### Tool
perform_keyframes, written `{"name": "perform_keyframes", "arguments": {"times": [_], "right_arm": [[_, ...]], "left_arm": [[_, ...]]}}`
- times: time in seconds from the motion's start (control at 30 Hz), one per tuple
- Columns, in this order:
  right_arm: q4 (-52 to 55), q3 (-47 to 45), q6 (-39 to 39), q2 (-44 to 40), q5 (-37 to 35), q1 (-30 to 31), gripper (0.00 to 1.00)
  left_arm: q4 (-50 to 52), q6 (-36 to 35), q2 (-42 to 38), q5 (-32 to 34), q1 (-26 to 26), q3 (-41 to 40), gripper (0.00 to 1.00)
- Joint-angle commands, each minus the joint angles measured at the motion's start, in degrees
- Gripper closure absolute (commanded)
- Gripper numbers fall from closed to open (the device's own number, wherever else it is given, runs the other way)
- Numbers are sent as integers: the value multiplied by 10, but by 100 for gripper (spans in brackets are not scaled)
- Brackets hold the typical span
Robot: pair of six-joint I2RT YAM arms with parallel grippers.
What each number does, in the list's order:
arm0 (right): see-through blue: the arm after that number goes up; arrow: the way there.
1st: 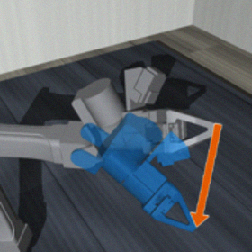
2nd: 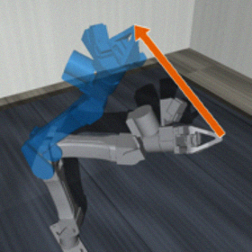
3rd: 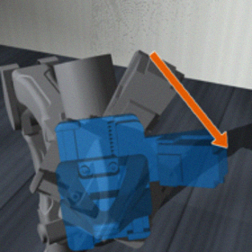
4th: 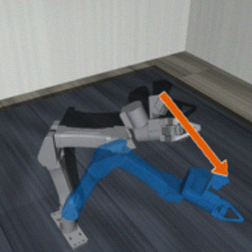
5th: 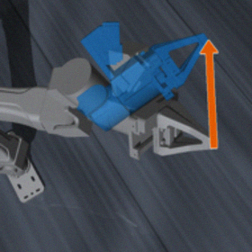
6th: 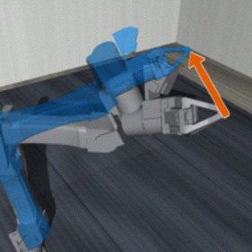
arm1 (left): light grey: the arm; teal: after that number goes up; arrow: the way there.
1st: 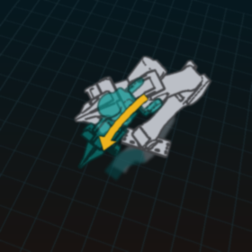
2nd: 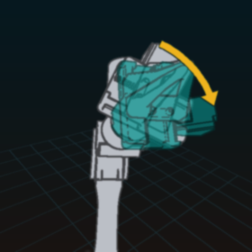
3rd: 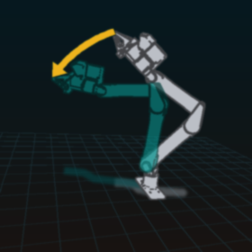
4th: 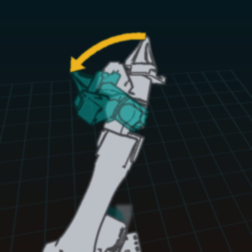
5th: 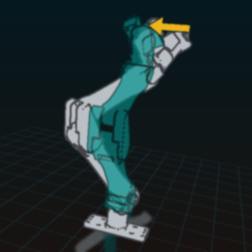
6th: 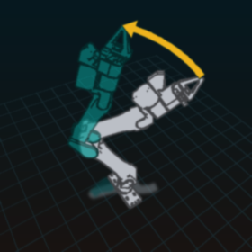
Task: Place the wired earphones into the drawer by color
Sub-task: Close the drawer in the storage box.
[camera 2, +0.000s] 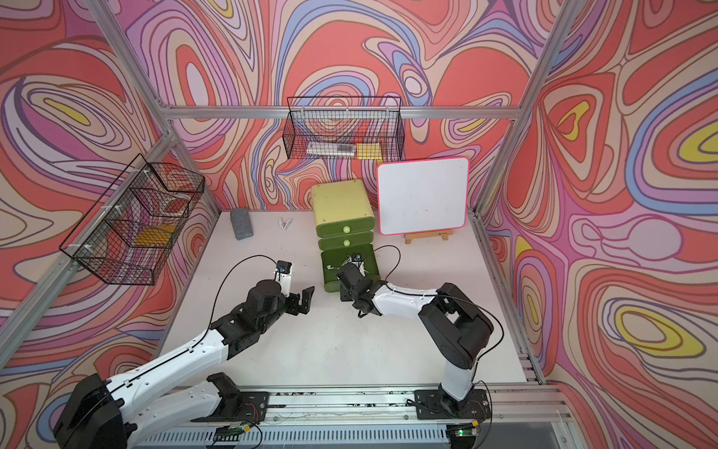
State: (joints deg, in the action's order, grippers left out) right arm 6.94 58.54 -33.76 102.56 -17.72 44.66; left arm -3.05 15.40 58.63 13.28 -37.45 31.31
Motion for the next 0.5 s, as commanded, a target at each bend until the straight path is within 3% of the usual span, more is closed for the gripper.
{"name": "perform_keyframes", "arguments": {"times": [0.0, 0.47], "right_arm": [[9, 10, 14, 15, -28, 0, 55], [-24, 7, 35, 33, -40, -7, 69]], "left_arm": [[-12, -6, 2, 8, 3, -5, 1], [-16, -11, 16, 17, 3, -5, 1]]}}
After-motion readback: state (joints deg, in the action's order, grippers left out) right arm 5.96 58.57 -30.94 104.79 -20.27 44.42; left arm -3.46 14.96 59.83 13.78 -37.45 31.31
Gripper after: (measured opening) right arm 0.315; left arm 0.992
